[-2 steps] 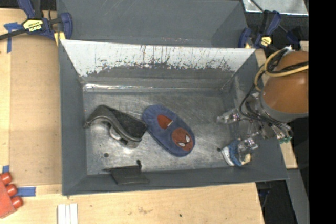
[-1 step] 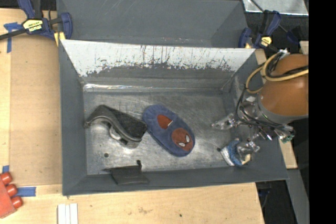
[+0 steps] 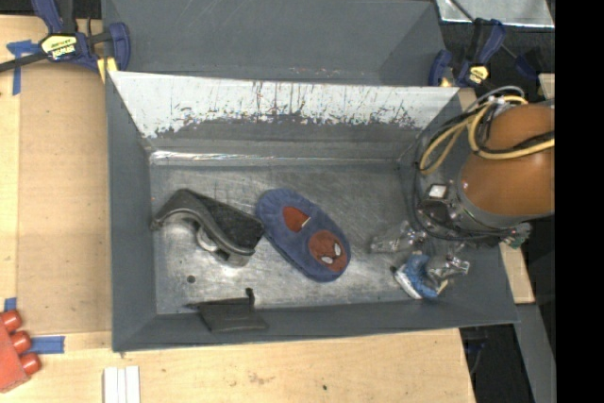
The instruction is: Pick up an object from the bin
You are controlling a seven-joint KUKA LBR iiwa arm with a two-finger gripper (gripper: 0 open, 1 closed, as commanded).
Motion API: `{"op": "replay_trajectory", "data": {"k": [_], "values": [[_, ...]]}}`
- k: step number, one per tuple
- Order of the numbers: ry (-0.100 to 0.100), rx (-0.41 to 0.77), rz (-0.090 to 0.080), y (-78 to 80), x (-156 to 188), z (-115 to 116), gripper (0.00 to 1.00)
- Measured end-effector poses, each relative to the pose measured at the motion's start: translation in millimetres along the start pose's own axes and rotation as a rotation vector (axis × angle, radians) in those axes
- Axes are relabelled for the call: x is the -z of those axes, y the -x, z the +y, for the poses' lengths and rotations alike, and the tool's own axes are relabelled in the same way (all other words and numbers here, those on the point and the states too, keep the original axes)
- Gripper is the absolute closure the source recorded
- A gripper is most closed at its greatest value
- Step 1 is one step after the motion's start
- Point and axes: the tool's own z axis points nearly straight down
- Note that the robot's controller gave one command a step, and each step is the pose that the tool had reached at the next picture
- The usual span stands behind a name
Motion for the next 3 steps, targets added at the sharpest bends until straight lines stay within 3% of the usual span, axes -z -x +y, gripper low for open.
{"op": "replay_trajectory", "data": {"k": [1,2,3], "values": [[-0.005,0.118,0.0,0.4,0.4,-0.8,0.0],[0.025,0.231,0.026,17.2,-4.8,-11.2,0.0],[0.009,0.232,0.035,10.3,-3.8,-17.5,1.0]]}}
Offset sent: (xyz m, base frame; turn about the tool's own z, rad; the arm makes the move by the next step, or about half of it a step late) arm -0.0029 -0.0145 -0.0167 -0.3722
